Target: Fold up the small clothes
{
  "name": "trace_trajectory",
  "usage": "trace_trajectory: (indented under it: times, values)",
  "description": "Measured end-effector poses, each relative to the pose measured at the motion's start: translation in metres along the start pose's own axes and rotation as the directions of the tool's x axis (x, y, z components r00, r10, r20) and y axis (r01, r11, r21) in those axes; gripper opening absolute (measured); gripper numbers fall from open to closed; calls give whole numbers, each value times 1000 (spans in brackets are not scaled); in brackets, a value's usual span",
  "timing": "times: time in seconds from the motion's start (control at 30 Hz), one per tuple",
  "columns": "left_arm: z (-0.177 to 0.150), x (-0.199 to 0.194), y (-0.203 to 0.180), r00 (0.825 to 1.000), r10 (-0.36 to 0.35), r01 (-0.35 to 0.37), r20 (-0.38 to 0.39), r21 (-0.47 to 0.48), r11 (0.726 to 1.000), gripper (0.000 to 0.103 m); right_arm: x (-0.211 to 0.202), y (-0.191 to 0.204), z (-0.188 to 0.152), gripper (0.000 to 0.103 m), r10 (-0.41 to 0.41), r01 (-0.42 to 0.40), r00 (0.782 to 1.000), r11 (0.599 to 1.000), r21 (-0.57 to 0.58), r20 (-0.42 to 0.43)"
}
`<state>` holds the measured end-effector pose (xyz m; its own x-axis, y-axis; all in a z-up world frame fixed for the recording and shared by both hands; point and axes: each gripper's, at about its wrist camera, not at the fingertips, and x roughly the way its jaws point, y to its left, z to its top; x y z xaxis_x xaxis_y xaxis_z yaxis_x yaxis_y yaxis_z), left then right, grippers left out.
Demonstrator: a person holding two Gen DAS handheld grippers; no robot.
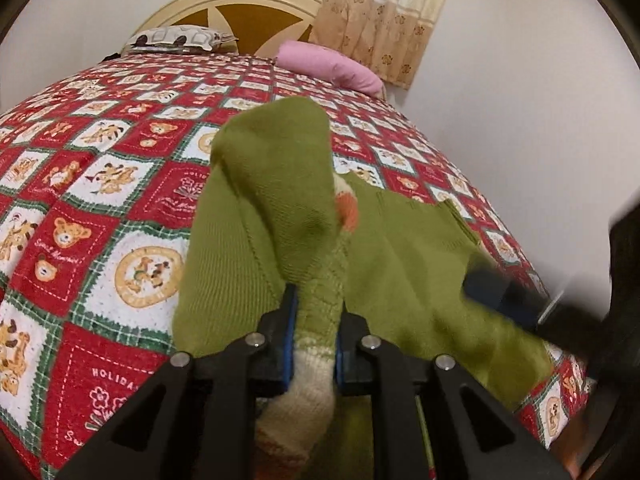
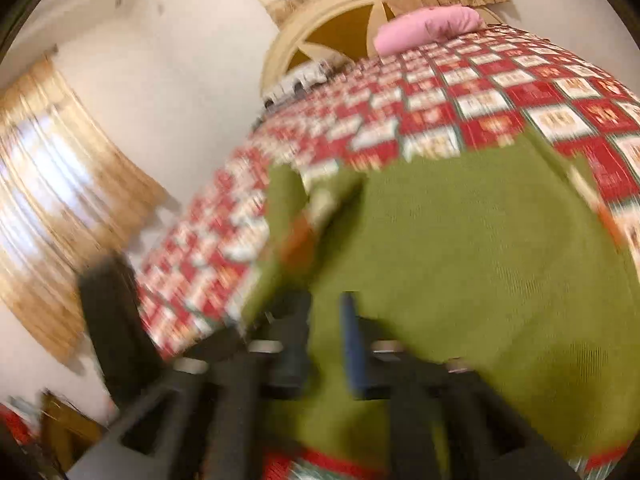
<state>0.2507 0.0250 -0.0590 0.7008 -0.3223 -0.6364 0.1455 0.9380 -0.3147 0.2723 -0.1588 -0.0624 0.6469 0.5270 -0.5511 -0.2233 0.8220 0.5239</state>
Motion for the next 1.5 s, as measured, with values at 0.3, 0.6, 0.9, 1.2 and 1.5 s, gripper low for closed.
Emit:
trace_trajectory:
  times: [0.3,0.6,0.9,1.2,1.5]
  values:
    - [-3,0,0,1000,-18,18,6,-7,1000,16,91,4,42,86,93,-79,987,992,103,-129]
    - [-3,0,0,1000,-26,26,1,-9,1000,17,116,28,34,13,-49,36,987,996,-87,-155]
    - [11,-13,-23,999,-42,42,4,34,999,16,86,25,46,12,-40,27,993,993,-118,-110]
    - [23,-12,-77,995,-100,98,7,107,989,16,36,13,66,12,-85,72,994,980,-187,-65]
    - [26,12,-137,986,-163,165,-26,152,975,16,-9,-37,85,12,-195,174,979,954,-244,-64]
